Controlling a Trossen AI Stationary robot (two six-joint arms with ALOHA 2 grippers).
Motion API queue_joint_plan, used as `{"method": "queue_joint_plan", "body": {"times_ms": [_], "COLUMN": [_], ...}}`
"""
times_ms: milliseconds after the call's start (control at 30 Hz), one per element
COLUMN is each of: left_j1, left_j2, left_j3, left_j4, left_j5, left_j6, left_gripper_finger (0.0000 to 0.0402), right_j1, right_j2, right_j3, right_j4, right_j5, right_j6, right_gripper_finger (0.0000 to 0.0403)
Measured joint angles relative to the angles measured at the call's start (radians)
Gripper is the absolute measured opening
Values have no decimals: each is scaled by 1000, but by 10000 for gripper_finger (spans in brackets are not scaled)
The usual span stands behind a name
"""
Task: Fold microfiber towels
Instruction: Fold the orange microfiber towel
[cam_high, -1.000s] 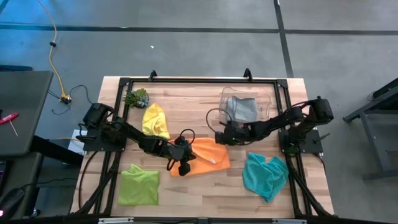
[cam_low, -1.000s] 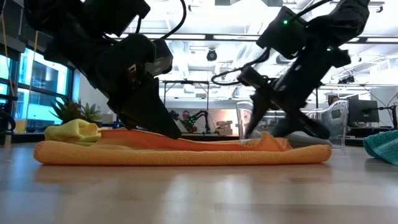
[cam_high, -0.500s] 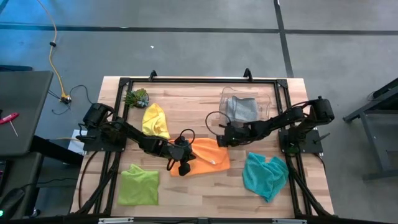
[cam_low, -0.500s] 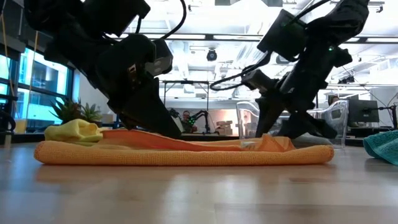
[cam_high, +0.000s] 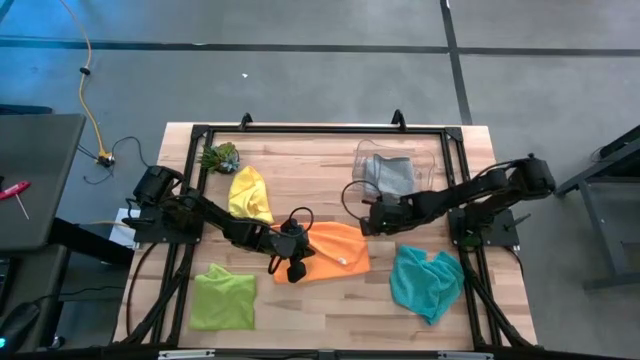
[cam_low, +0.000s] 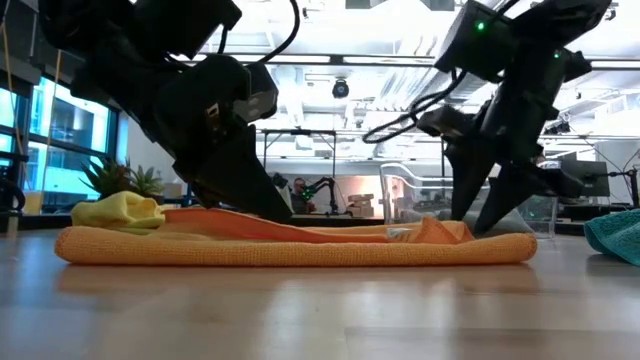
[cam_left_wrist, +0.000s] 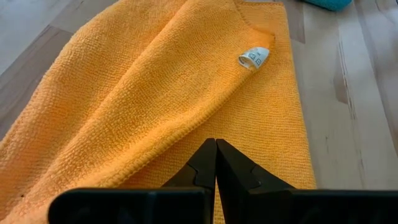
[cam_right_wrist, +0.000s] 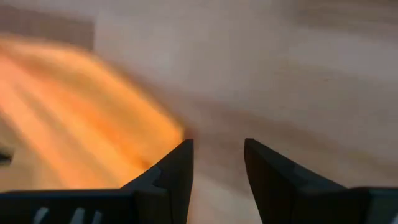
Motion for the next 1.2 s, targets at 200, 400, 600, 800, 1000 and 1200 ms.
{"method": "queue_joint_plan", "body": {"times_ms": [200, 400, 600, 800, 1000, 1200], "left_j1": [0, 1, 1, 1, 1, 0], "left_j2": [0, 0, 0, 0, 0, 0], "left_j3": [0, 0, 0, 0, 0, 0], "left_j4": [2, 2, 2, 0, -1, -1], "left_j5": [-19, -21, -22, -25, -25, -34], "left_j6": [0, 0, 0, 0, 0, 0], "left_gripper_finger": [0, 0, 0, 0, 0, 0], "right_j1": [-1, 0, 18, 10, -3, -3], "right_j2": [34, 92, 109, 111, 113, 113], "right_j3": [2, 2, 3, 4, 3, 3], "right_j4": [136, 205, 239, 331, 414, 446], "right_j5": [-36, -84, -80, -17, 6, -35], "right_j6": [2, 42, 91, 127, 126, 45], "right_gripper_finger": [141, 196, 242, 241, 221, 201]}}
